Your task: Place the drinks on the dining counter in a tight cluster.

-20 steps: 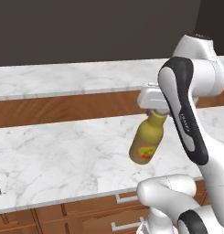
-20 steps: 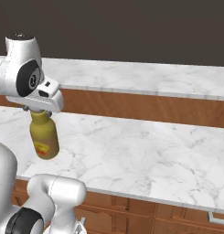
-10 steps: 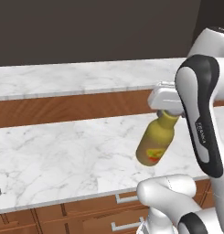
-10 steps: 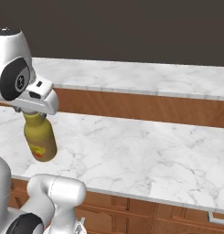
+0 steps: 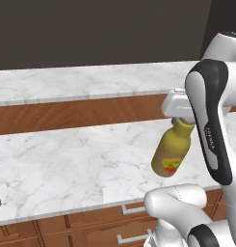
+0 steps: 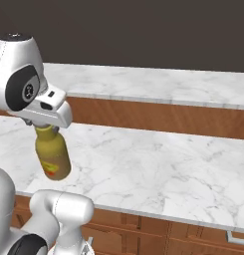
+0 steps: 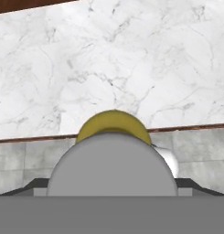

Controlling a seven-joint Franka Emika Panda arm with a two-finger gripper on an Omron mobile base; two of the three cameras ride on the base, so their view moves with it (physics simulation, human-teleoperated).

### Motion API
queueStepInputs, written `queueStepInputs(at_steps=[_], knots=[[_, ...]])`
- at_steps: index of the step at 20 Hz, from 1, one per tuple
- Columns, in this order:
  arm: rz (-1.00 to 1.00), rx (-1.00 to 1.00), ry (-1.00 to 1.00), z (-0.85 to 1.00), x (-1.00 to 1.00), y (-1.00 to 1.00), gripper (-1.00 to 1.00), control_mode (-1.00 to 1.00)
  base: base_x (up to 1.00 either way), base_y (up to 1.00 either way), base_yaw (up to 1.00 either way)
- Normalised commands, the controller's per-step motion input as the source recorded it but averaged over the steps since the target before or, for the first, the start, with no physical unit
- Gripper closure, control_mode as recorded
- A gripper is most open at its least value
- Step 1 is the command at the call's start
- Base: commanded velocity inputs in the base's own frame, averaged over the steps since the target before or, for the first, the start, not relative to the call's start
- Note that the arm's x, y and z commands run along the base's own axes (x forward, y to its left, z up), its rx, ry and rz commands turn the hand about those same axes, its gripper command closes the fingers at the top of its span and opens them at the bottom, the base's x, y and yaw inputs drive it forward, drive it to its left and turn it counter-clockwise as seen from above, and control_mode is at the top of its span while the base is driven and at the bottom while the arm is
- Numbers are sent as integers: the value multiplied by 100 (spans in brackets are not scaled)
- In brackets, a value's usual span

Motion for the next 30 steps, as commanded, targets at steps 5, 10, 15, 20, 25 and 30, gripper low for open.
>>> queueStepInputs(at_steps=[5, 10, 15, 20, 25, 30], knots=[[0, 0, 0, -13, 11, 0, 100, -100, 0, 0, 0], [0, 0, 0, 0, 0, 0, 100, -100, 0, 0, 0], [0, 0, 0, 0, -1, 0, 100, 100, -38, 0, 0], [0, 0, 0, 0, 0, 0, 100, 100, -98, -5, -1], [0, 0, 0, 0, 0, 0, 100, 100, -100, 9, 0], [0, 0, 0, 0, 0, 0, 100, 100, -97, 45, 33]])
